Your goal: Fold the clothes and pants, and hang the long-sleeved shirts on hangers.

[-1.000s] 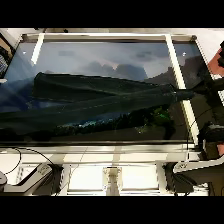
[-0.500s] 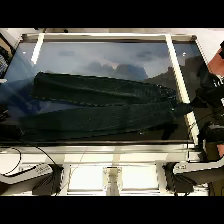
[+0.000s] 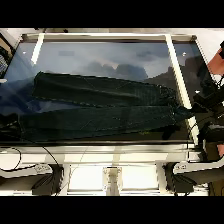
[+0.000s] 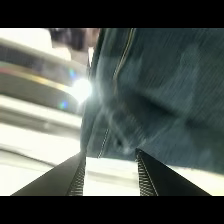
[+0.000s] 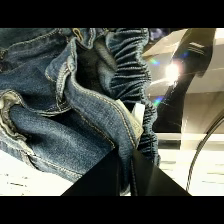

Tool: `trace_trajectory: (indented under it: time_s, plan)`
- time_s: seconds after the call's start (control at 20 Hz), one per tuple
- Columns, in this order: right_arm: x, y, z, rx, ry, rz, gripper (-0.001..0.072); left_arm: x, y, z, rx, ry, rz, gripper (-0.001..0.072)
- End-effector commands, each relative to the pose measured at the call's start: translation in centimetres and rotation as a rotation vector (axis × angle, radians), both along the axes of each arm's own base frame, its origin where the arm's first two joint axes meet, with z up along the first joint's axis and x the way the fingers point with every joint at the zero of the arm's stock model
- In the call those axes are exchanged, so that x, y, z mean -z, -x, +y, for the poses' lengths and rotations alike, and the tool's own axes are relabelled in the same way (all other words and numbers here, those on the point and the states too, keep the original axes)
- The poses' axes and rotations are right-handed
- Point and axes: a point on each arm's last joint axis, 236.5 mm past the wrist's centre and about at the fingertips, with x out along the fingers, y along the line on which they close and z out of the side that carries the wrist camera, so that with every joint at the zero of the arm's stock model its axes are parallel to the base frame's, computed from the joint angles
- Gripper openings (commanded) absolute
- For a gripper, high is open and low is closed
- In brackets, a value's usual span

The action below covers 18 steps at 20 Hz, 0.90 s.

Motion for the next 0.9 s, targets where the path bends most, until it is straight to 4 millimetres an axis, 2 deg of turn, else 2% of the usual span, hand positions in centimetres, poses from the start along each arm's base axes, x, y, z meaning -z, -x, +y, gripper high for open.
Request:
trace_trajectory:
  time_s: [0.0,0.15,0.3,0.65,0.75,0.85]
  plan:
    - [0.0,0.0,0.0,0.002,0.003,0.003,0.0042,1.7,2.5,-1.3,0.065,0.093,0.042,0.0376]
    - [0.0,0.1,0.0,0.002,0.003,0.003,0.0041,2.7,1.1,-2.2,0.073,0.113,-0.02,0.0376]
    - [0.0,0.1,0.0,0.002,0.002,0.003,0.0042,2.8,-0.3,-2.8,0.083,0.128,-0.074,0.0376]
    - [0.0,0.1,0.0,0.002,0.001,0.003,0.0042,3.2,-1.5,-3.7,0.074,0.159,-0.107,0.0374]
    - [0.0,0.0,0.0,0.002,-0.001,0.002,0.0041,3.6,-1.8,-4.3,0.067,0.187,-0.111,0.035]
    - [0.0,0.0,0.1,0.003,-0.002,0.002,0.0041,4.2,-1.5,-5.0,0.076,0.207,-0.091,0.0252]
